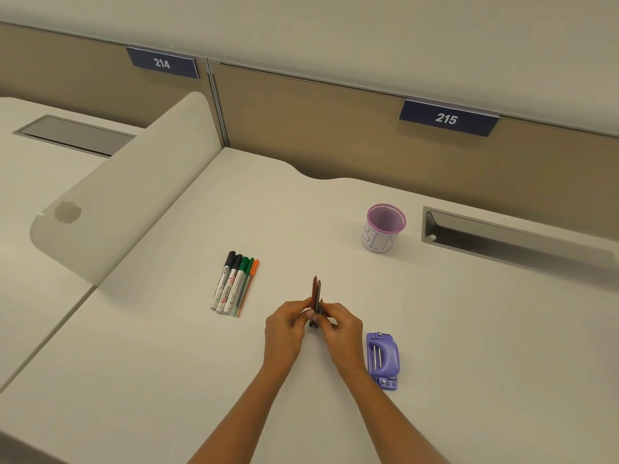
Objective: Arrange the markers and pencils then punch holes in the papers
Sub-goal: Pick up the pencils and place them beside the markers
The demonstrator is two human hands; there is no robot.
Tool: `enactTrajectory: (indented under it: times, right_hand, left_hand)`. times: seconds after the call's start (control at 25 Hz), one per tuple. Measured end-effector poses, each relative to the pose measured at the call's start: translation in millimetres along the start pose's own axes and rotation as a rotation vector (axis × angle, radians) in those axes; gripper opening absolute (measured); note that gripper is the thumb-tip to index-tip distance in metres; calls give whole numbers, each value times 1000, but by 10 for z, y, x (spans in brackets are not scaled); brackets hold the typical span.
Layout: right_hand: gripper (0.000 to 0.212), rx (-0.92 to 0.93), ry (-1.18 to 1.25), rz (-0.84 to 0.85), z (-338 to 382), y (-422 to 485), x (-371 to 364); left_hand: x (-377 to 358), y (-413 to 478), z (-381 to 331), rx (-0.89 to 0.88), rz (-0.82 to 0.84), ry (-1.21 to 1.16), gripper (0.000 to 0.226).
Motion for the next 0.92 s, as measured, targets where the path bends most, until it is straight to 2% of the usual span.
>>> enactTrajectory:
  times: [0.24, 0.48, 0.76, 0.92]
  right_hand:
    - [17, -60, 58, 44, 7, 67, -60]
    - [27, -219, -49, 174, 55, 238, -517]
    - [24, -504, -73, 209, -124, 323, -1086]
    - [18, -579, -164, 251, -173, 370, -1270]
  left_hand:
    - [66, 104, 69, 82, -8, -6, 22]
    - [437, 248, 168, 157, -97, 82, 11]
    - [884, 385, 254, 170, -231, 300, 21]
    - [1237, 452, 323, 160, -350, 355, 24]
Point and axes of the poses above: each hand's wrist, its own y-axis towards the middle knuckle, its own x-axis out of the back of the hand, z = x × y, the point moved 10 cm from there along y, towards the middle knuckle, and after that the axes turned 9 degrees about y, right-handed, at the moved point
